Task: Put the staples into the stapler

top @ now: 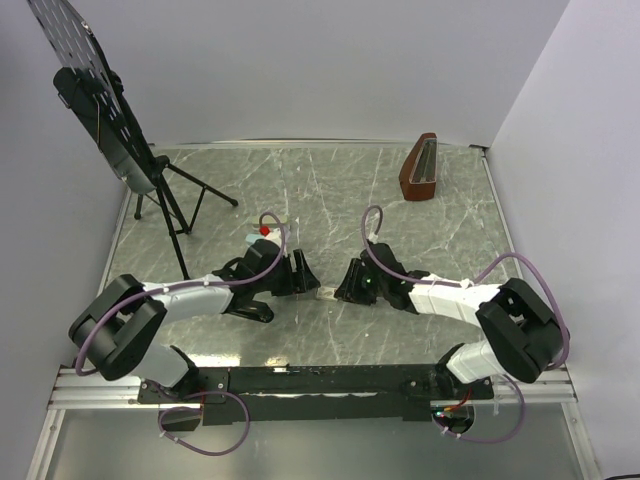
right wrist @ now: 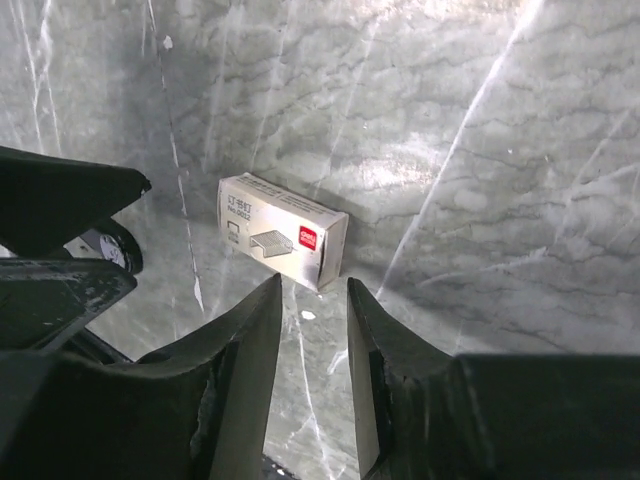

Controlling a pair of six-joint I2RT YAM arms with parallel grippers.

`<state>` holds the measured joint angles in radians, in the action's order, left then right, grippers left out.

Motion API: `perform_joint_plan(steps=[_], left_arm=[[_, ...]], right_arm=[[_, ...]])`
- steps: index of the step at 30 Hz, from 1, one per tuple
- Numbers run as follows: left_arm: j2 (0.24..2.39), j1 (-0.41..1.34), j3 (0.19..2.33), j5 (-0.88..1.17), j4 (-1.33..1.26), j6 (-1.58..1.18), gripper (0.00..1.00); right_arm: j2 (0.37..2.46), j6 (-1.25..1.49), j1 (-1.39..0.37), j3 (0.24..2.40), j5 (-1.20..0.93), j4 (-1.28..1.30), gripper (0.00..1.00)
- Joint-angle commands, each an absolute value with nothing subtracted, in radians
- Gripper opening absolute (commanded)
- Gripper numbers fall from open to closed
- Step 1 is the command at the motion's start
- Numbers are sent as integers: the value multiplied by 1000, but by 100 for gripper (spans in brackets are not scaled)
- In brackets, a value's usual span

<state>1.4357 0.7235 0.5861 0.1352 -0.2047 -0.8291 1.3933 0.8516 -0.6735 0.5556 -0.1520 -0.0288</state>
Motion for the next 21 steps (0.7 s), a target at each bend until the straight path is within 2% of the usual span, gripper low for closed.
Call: perform_joint_plan(steps=[1, 14, 17, 21], left_arm=[[1465, 729, 580, 161, -276, -857, 74], [1506, 730, 587, 186, -285, -858, 69], [1512, 730, 589, 189, -282, -853, 69], [1532, 732, 598, 198, -278, -848, 67]], right_arm=[[1376, 916, -669, 525, -141, -129, 40], [1459, 951, -667, 515, -141, -218, 38], [1482, 948, -667, 522, -140, -218, 36], [1500, 943, -667, 522, -143, -219, 27]])
